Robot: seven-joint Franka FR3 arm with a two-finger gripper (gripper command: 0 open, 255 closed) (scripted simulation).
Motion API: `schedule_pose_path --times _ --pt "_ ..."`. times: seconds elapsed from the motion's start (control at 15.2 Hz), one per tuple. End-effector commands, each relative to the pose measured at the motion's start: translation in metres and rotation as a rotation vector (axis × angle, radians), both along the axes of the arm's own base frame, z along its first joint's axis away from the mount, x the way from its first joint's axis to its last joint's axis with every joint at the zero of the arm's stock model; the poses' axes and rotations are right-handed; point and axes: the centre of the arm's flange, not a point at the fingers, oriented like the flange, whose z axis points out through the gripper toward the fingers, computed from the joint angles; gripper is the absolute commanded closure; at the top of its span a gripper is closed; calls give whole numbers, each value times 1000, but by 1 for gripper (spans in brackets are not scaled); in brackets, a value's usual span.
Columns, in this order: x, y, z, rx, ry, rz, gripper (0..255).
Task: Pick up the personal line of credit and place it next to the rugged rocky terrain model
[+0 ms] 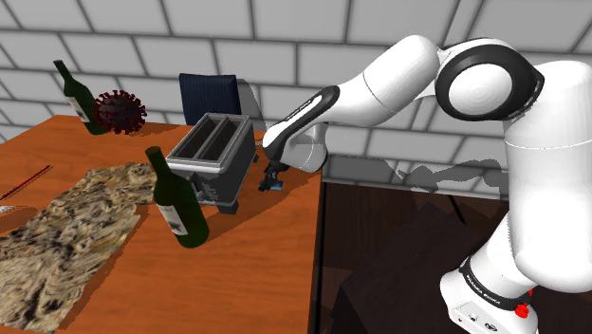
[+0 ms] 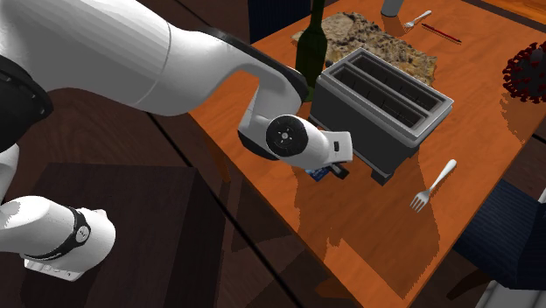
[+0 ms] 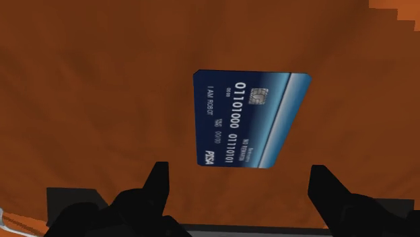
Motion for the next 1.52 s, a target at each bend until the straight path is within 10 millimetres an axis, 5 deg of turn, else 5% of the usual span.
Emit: schedule_pose_path --times 0.0,0.33,0.4,0.99,1.45 --pt "2 1 -2 0 0 0 0" --pt "2 1 -2 0 0 0 0" --pt "2 1 -2 0 0 0 255" --pt "2 1 -2 0 0 0 255" --pt "2 1 35 0 0 0 255"
